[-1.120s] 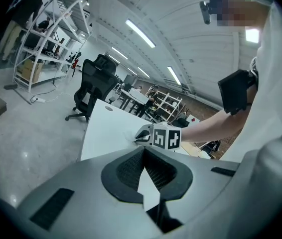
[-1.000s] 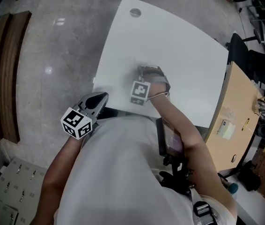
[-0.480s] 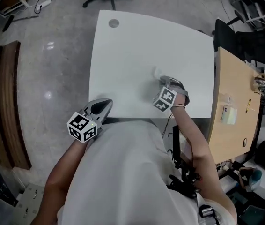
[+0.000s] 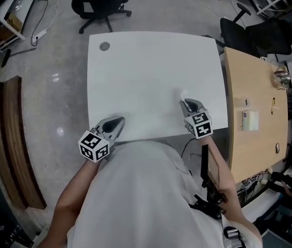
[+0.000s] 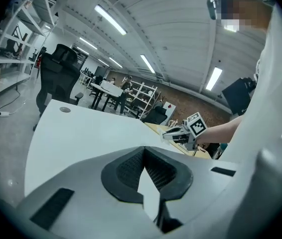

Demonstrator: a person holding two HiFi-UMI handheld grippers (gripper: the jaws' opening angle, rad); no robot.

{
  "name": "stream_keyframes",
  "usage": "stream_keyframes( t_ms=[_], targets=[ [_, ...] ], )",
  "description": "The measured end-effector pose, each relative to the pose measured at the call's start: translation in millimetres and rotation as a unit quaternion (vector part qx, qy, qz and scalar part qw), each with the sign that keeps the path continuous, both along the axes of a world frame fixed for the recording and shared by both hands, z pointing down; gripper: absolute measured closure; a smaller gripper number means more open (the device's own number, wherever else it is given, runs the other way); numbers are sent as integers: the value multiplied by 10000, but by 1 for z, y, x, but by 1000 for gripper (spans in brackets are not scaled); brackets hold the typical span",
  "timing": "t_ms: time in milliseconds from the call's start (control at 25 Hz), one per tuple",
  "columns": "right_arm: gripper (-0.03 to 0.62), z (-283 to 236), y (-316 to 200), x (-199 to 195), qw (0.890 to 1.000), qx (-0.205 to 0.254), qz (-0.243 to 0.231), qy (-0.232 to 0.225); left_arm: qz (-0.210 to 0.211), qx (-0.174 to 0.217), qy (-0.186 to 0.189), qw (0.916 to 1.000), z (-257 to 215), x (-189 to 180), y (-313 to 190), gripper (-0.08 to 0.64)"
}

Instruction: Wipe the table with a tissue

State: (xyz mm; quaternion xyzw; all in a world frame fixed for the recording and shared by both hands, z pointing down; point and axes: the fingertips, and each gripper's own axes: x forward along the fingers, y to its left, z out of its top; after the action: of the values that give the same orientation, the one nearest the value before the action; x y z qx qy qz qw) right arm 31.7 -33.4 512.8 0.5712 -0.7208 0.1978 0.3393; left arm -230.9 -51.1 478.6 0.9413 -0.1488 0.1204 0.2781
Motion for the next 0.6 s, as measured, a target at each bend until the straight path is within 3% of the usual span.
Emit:
stream_keyframes(
  t_ms=[280, 600],
  targets=[
    [566, -45, 43, 27, 9870, 901, 167, -1324, 58, 80, -116, 9999, -5, 66, 32, 554],
    [566, -48, 81, 61, 9778, 1134, -51, -1764, 75, 260, -188, 9995, -15, 138, 68, 554]
  ],
)
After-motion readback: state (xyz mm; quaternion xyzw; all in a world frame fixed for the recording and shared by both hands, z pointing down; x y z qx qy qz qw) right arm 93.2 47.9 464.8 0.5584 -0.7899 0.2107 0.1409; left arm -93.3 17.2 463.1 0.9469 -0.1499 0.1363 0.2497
